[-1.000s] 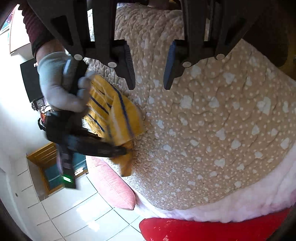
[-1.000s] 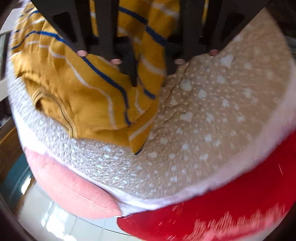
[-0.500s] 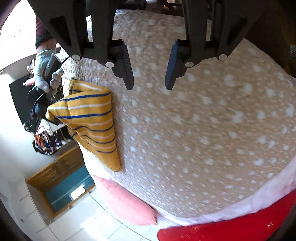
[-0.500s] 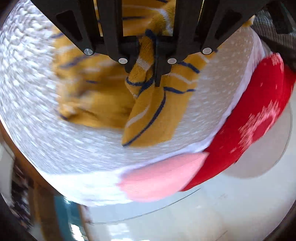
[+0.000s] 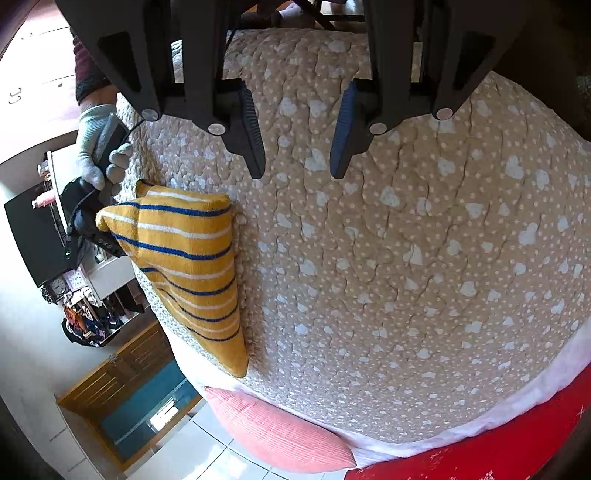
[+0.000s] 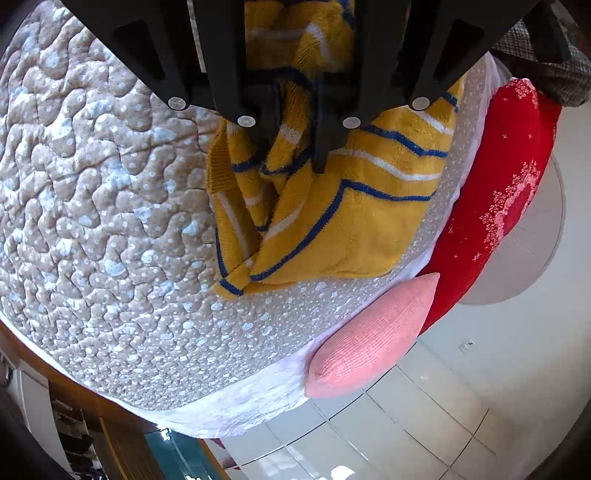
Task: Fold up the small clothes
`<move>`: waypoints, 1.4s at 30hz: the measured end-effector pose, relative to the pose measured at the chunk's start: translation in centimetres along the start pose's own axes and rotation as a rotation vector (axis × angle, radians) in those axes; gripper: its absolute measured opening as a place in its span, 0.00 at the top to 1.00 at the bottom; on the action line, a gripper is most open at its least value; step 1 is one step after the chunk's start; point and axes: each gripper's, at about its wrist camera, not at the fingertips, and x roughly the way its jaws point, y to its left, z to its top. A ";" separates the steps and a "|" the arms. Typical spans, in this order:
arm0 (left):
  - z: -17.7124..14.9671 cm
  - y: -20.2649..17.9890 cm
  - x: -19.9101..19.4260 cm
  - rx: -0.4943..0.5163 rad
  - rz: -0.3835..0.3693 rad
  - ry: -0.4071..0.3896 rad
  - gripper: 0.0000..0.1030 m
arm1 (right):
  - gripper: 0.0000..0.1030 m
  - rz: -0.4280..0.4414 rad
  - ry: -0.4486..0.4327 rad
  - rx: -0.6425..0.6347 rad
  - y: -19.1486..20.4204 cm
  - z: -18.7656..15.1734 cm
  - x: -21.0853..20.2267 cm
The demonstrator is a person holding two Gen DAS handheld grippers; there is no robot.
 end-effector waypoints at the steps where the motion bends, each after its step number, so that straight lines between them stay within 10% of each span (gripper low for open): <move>1: 0.1 -0.1 -0.1 0.007 0.004 -0.002 0.66 | 0.86 -0.007 -0.004 -0.009 -0.2 0.1 -0.6; 7: 2.5 -3.7 0.5 0.121 0.001 -0.039 0.65 | 0.74 -0.052 -0.127 -0.055 1.8 1.4 -5.2; 13: 4.7 -7.5 4.9 0.178 -0.026 -0.021 0.63 | 0.74 0.144 0.017 -0.109 6.2 0.7 -3.7; 19: 4.4 -10.0 11.6 0.268 0.044 0.088 0.53 | 0.73 -0.238 0.085 -0.305 5.4 -2.9 -1.0; 29: 7.0 -8.8 7.2 0.255 -0.005 0.007 0.52 | 0.68 -0.053 -0.051 -0.211 4.5 0.2 -4.7; 34: 8.5 -7.2 7.4 0.196 0.001 0.011 0.51 | 0.66 -0.127 0.084 -0.196 3.9 2.7 1.0; 42: 9.5 -7.2 10.7 0.226 -0.135 0.068 0.27 | 0.22 -0.128 -0.076 -0.065 0.5 2.3 -2.5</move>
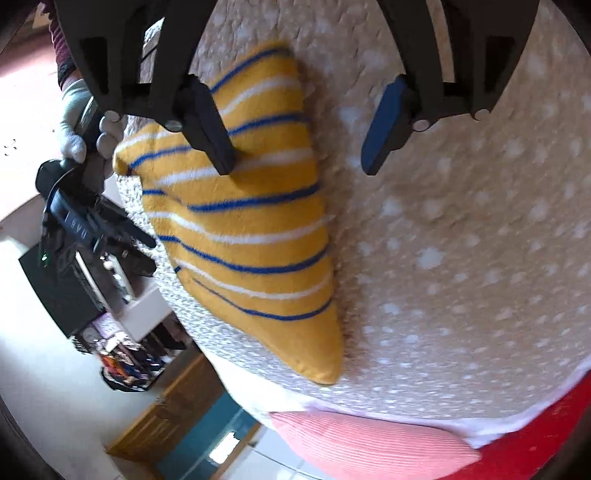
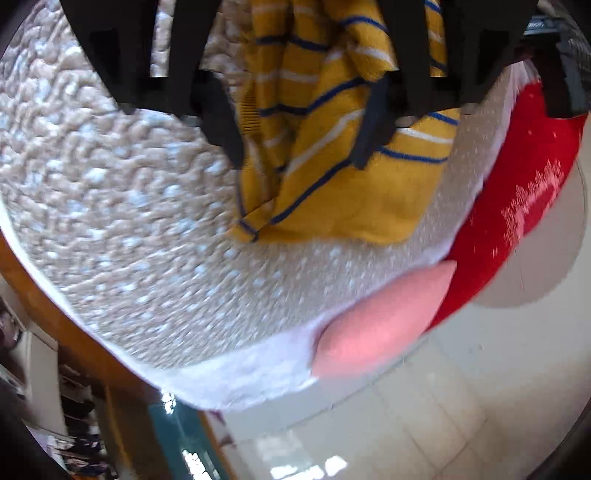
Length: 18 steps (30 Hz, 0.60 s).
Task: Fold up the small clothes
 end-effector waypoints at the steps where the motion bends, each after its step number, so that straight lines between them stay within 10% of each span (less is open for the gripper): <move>1: 0.4 -0.2 1.0 -0.001 -0.028 0.006 0.24 | 0.21 0.000 0.020 -0.001 -0.2 -0.1 0.4; 6: 0.9 -0.7 4.3 -0.052 -0.116 0.072 0.24 | 0.18 0.065 0.108 0.081 -2.1 -0.7 4.3; 8: 1.2 -1.2 3.8 -0.036 -0.125 0.088 0.48 | 0.49 0.216 0.134 0.146 -2.0 -0.8 5.1; 11: 2.1 -1.7 1.1 -0.005 -0.102 0.056 0.65 | 0.61 0.249 0.118 0.158 -0.5 -0.2 5.1; 18: 3.3 -2.8 -2.0 0.039 0.040 -0.006 0.50 | 0.66 0.255 0.026 0.069 2.7 0.6 3.0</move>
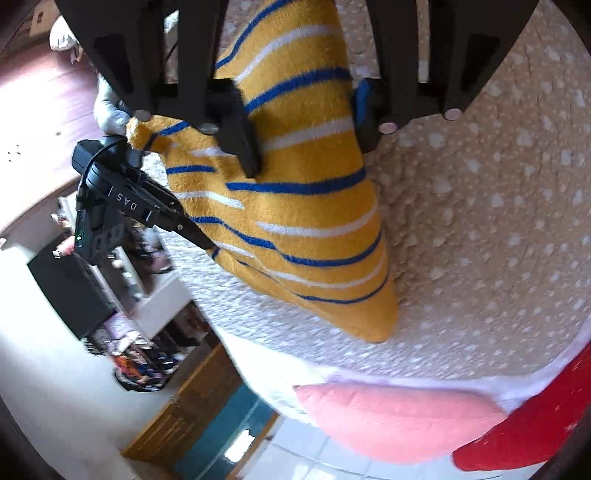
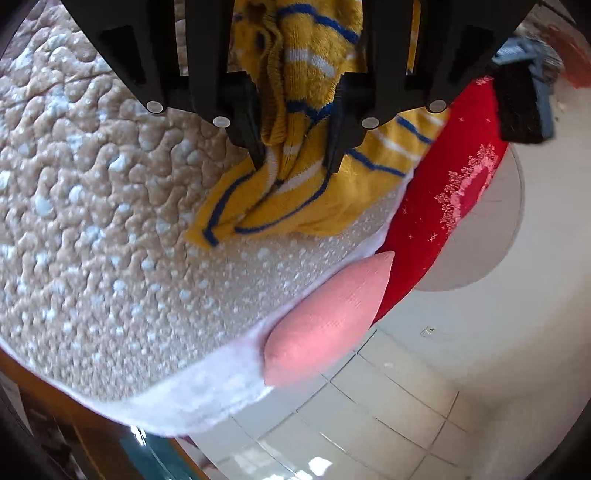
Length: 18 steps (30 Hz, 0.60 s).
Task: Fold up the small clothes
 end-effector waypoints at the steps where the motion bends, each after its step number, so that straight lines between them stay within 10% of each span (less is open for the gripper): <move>1: -0.6 0.1 0.9 0.004 0.037 0.019 0.49 | 0.65 -0.049 0.012 -0.002 -0.5 0.0 0.5; 3: -2.3 0.2 3.2 0.009 0.114 0.088 0.46 | 0.64 -0.163 0.044 -0.013 -1.1 -0.6 1.3; 11: -6.9 -0.4 -1.8 -0.004 0.139 -0.045 0.43 | 0.58 -0.075 -0.036 -0.123 4.7 -1.5 -4.8; 18: -11.4 -0.9 -8.0 -0.012 0.265 -0.192 0.39 | 0.58 0.012 0.103 -0.151 7.5 -6.5 -2.5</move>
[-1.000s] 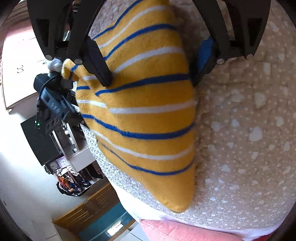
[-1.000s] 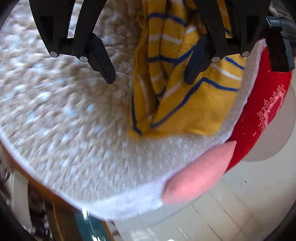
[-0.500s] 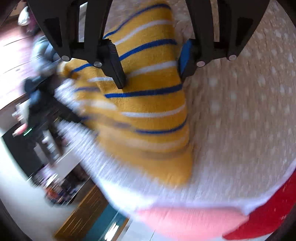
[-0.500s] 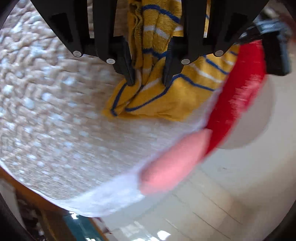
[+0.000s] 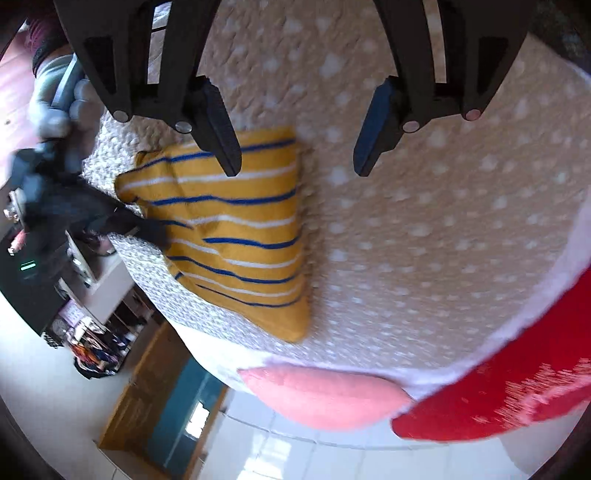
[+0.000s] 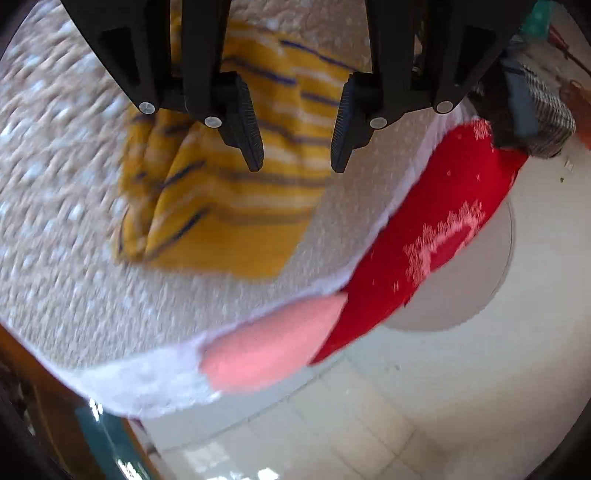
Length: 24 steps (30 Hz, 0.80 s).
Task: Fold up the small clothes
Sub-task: 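Open the right gripper and pull both tools back from the folded sweater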
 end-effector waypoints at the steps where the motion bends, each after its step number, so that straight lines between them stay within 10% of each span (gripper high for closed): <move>1: -0.4 0.0 -0.8 0.011 0.030 -0.029 0.39 | 0.64 -0.064 0.026 0.016 -1.1 -0.7 0.9; 5: -1.8 -0.8 -5.3 0.061 0.168 -0.208 0.28 | 0.89 -0.100 -0.034 0.109 -3.1 -3.0 -0.9; 10: -3.3 -1.8 -10.1 -0.012 0.350 -0.472 0.13 | 0.52 -0.201 -0.194 0.023 0.5 -5.5 -6.2; 18: -5.1 -2.9 -14.1 -0.017 0.202 -0.548 0.00 | 0.39 -0.404 -0.374 -0.090 4.7 -10.2 -11.1; 22: -5.4 -3.8 -12.7 -0.029 0.106 -0.473 0.00 | 0.00 -0.505 -0.512 -0.148 6.2 -11.6 -12.4; 24: -5.5 -4.2 -11.7 -0.028 0.078 -0.413 0.00 | 0.00 -0.501 -0.553 -0.133 5.8 -11.7 -12.7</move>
